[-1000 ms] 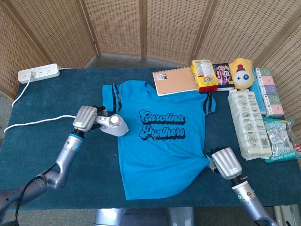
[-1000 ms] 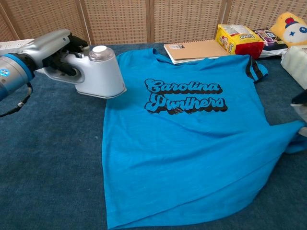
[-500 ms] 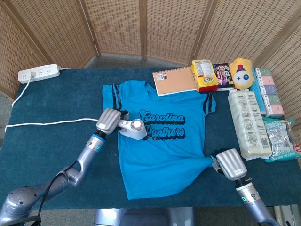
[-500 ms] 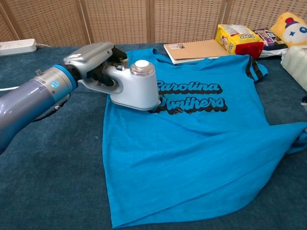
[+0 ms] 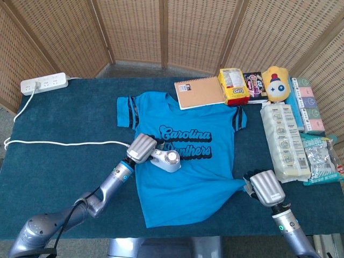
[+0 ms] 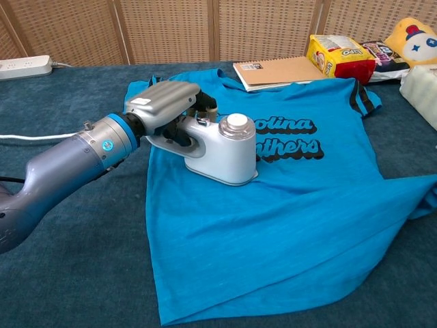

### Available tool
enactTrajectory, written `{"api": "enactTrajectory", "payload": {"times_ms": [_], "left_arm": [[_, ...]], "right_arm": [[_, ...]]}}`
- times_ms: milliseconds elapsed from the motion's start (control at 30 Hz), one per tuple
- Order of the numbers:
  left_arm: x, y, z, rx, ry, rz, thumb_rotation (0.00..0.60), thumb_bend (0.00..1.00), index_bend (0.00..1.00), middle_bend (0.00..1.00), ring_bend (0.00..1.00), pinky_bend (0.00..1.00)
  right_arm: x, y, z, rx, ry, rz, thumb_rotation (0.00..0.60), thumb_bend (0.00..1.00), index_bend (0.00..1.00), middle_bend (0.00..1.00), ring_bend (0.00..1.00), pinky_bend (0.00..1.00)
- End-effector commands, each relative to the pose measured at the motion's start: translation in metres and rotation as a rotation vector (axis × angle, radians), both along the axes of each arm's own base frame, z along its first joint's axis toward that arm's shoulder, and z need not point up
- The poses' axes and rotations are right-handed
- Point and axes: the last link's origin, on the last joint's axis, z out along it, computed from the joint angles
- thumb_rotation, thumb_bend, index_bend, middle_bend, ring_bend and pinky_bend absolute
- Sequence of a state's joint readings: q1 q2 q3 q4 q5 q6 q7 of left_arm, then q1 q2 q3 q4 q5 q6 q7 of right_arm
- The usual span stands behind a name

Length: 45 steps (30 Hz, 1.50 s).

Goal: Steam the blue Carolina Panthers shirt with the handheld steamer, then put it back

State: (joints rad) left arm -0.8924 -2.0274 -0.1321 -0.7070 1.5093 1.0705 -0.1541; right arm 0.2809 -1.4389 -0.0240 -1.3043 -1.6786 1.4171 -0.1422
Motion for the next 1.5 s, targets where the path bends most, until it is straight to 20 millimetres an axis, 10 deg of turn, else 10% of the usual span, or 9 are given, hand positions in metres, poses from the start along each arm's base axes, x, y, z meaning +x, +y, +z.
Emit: {"api": "enactTrajectory", "payload": {"times_ms": [33,467,1067,1500], "left_arm": [[0.003,-0.005,-0.002,-0.012,-0.021,-0.012,0.600,0.47,0.52,0.67,0.59,0.66],[0.006,-0.028,-0.008,-0.062,-0.016,-0.077,0.600,0.47,0.52,0.67,0.59,0.66],[-0.033,0.000,0.018,0.041,0.048,-0.021,0.600,0.47,0.52,0.67,0.59,0.66],[-0.007,-0.022,-0.003,-0.038,-0.010,-0.079,0.600,0.47,0.52,0.67,0.59,0.66]], "right_arm": [[0.000,0.000,0.000,0.000,-0.001,-0.001,0.600,0.36,0.76,0.69,0.70,0.78],[0.000,0.001,-0.001,-0.001,-0.003,-0.004,0.600,0.36,0.76,0.69,0.70,0.78],[0.000,0.000,-0.003,0.003,-0.001,-0.007,0.600,0.36,0.76,0.69,0.70,0.78],[-0.004,0.002,0.002,-0.008,0.001,-0.016,0.600,0.36,0.76,0.69,0.70,0.78]]}}
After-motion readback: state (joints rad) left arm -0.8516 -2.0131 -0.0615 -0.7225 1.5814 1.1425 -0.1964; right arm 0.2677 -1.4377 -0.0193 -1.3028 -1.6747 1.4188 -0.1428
